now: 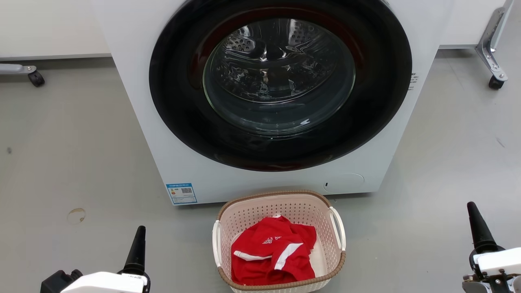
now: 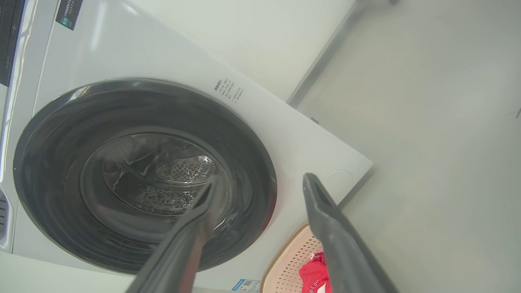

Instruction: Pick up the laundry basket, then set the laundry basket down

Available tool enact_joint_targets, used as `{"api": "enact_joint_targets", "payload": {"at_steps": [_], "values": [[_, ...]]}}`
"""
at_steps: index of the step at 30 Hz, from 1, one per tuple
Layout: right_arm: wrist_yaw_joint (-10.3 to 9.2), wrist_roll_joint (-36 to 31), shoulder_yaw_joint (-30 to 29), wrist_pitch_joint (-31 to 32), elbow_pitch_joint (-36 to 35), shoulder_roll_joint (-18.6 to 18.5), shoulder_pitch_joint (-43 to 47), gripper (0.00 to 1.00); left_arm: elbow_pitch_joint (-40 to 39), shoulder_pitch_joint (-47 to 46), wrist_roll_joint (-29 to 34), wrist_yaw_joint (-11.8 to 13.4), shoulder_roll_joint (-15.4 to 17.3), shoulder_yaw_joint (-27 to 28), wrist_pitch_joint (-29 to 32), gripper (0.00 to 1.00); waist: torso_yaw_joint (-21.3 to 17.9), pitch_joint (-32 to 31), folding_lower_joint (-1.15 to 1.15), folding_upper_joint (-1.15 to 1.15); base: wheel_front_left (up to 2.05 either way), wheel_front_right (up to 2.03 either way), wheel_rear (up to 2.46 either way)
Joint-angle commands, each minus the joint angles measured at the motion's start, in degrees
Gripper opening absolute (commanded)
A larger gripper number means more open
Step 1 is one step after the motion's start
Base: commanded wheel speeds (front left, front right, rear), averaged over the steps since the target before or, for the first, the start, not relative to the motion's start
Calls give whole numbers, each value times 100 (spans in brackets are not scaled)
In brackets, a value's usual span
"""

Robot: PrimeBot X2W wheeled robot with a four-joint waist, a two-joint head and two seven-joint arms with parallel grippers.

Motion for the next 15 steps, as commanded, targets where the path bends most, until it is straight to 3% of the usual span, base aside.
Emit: {"api": "enact_joint_targets", "payload": {"at_steps": [1,15], "values": [[11,-185,38,-96,-174,-167,-345,100,-205,-100,174,82,104,3,-44,100,1,-1,-1,0,0,0,0],[15,-993,215,-329,-201,-194,-400,100,-423,-50,867,420,240,-274,-247,100,-4,-5,-1,0,0,0,0]]}}
